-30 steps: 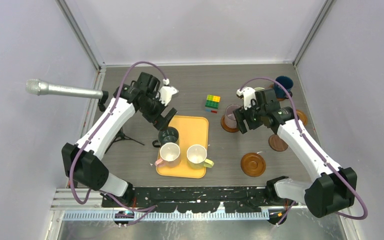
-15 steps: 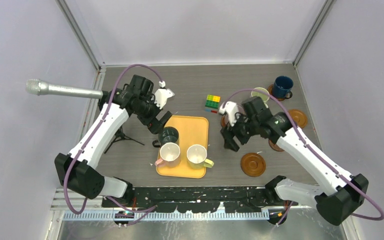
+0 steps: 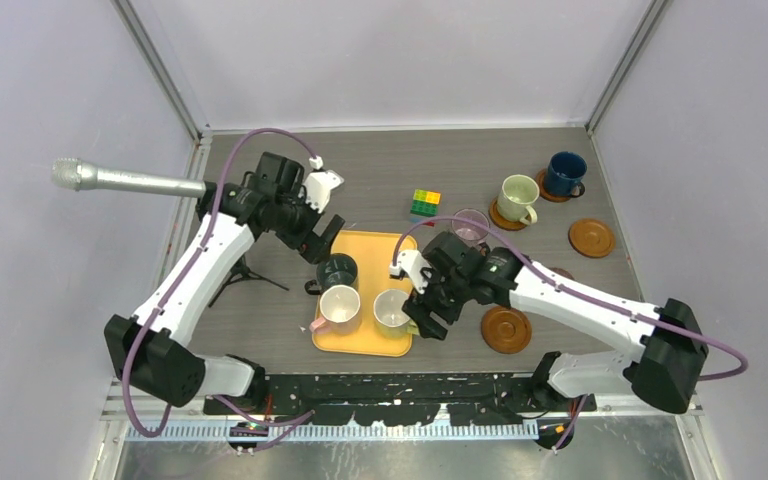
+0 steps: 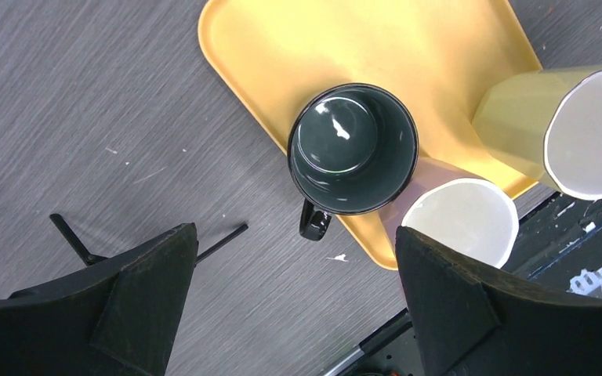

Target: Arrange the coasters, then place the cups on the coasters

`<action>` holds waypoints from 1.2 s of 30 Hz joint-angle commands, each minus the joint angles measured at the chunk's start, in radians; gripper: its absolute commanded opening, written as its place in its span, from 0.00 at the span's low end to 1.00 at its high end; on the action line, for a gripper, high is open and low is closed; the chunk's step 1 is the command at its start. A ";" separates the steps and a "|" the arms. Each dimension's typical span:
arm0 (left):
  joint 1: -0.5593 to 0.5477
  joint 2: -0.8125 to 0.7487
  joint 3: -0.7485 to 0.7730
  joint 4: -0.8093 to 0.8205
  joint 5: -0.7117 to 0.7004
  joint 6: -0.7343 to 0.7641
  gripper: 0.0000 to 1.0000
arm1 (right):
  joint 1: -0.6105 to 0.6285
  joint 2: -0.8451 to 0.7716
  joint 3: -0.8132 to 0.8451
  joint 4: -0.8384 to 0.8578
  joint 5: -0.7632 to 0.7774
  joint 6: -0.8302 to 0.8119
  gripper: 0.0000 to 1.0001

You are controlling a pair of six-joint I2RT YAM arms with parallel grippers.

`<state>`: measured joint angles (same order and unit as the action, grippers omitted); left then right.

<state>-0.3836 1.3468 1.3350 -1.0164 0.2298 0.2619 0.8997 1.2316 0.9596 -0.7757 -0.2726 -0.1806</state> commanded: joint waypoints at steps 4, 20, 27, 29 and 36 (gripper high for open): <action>0.004 -0.103 -0.019 0.081 -0.022 -0.037 1.00 | 0.056 0.061 -0.045 0.205 0.150 0.111 0.72; 0.005 -0.140 -0.093 0.137 -0.025 -0.038 1.00 | 0.072 0.150 -0.101 0.340 0.148 0.078 0.38; 0.006 -0.120 -0.079 0.141 -0.021 -0.021 1.00 | 0.069 0.080 -0.110 0.307 0.183 0.047 0.05; 0.006 -0.111 -0.069 0.141 -0.017 -0.017 1.00 | 0.057 0.050 -0.104 0.294 0.182 0.044 0.01; 0.006 -0.074 -0.020 0.134 0.007 -0.010 1.00 | -0.111 -0.047 0.029 0.149 0.038 -0.018 0.00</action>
<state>-0.3828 1.2575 1.2499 -0.9154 0.2070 0.2424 0.8917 1.2732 0.8513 -0.5823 -0.1379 -0.1429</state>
